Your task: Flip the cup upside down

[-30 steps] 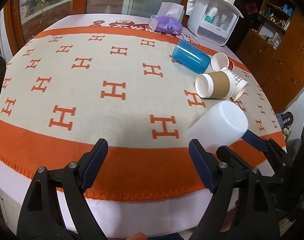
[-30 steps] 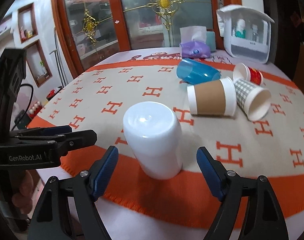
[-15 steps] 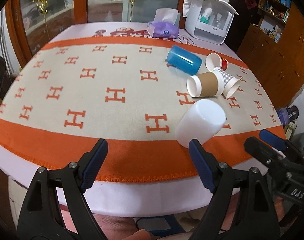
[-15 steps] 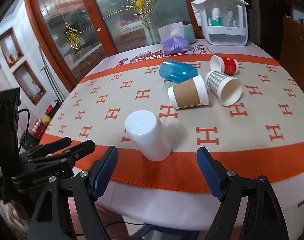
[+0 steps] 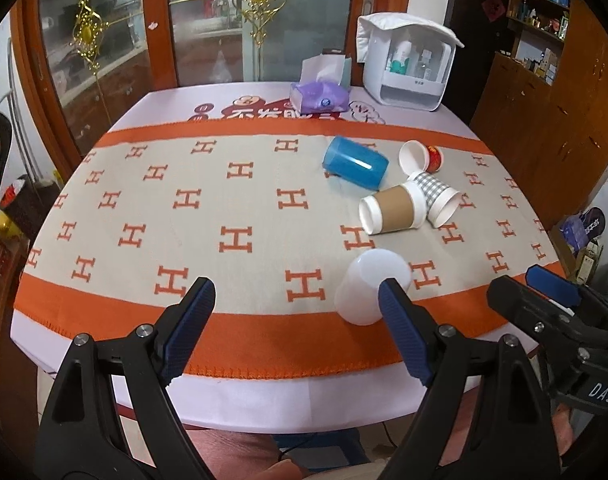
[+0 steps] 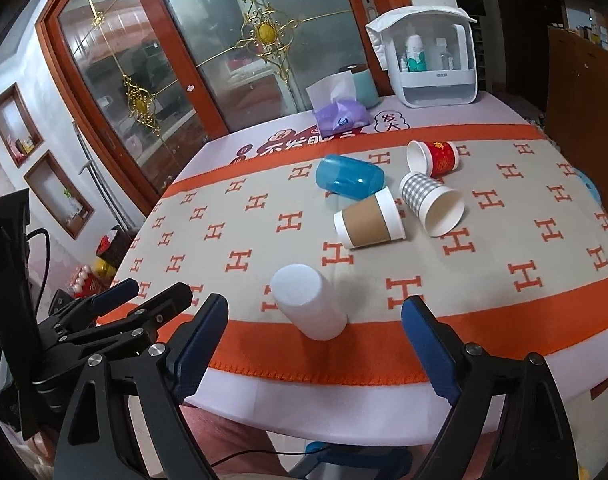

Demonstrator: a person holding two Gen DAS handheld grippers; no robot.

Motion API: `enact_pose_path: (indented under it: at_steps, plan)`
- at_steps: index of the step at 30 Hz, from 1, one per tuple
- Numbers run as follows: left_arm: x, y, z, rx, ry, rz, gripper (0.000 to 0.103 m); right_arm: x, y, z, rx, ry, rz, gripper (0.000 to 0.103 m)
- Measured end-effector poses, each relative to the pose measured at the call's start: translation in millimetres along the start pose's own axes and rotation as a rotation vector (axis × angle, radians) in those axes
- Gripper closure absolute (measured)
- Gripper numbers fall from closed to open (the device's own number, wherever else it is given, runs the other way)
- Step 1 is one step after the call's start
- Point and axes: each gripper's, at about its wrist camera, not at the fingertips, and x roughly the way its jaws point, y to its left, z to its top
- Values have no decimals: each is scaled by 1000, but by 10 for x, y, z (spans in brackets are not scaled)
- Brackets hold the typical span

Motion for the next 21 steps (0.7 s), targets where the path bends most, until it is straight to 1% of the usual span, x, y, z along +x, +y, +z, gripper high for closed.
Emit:
enact_pose_path:
  at_steps: [3, 6, 9, 13, 21]
  plan:
    - [-82, -48, 58, 7, -20, -3, 21, -97, 31, 77, 1, -10, 2, 13]
    - [-129, -87, 123, 13, -26, 11, 21, -188, 96, 126, -20, -41, -26, 13]
    - [-174, -117, 174, 14, -37, 19, 21, -246, 123, 166, -24, -57, -31, 12]
    - [-220, -153, 224, 16, -51, 29, 21, -259, 90, 204, -8, -50, -28, 12]
    - [-193, -201, 248, 19, -34, 24, 21, -248, 54, 246, -1, -48, -19, 12]
